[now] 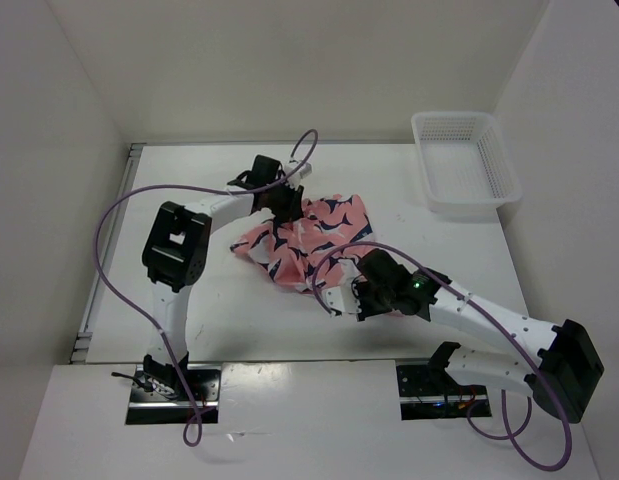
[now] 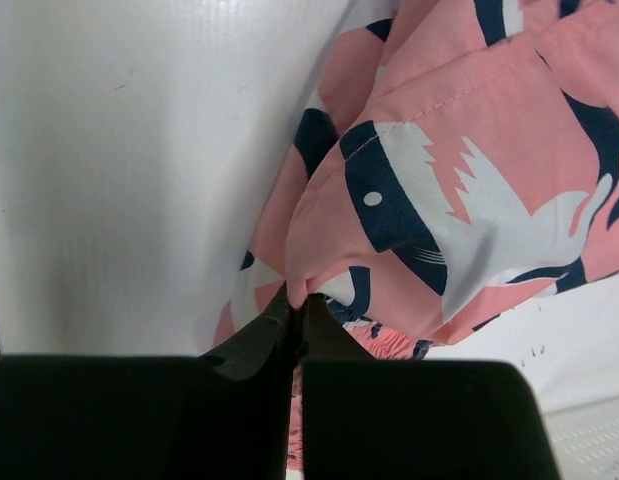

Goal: Fold and stack the shorts
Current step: Flatten the shorts out

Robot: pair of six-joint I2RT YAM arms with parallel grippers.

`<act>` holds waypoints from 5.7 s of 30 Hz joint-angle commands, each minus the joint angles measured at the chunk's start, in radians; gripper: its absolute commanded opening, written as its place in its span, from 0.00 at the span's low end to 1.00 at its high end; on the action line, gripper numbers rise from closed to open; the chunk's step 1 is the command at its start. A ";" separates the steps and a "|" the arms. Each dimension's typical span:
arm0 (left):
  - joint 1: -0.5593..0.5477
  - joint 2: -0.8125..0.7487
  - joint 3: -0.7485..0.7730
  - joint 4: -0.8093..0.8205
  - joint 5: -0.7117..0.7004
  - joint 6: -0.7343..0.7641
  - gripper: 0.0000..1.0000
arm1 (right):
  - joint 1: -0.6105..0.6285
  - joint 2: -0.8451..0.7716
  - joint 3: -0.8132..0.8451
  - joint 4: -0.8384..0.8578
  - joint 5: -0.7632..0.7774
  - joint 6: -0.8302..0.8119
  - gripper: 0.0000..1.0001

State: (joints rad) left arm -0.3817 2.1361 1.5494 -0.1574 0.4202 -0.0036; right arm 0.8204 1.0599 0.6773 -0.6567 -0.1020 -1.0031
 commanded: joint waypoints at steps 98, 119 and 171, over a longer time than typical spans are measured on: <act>0.501 0.049 0.842 -1.002 -0.179 0.004 0.60 | -0.530 0.589 0.653 0.304 0.056 0.939 0.72; 0.465 -0.354 -0.351 -0.297 -0.409 0.004 0.66 | -0.530 0.767 0.518 0.453 -0.025 0.975 0.68; 0.110 -0.835 -0.787 -0.407 -0.679 0.004 0.61 | -0.324 0.321 0.249 0.187 -0.028 0.063 0.65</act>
State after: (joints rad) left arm -0.2653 1.3018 0.7597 -0.6125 -0.2153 -0.0025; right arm 0.4267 1.4513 0.9741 -0.4797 -0.1432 -0.8013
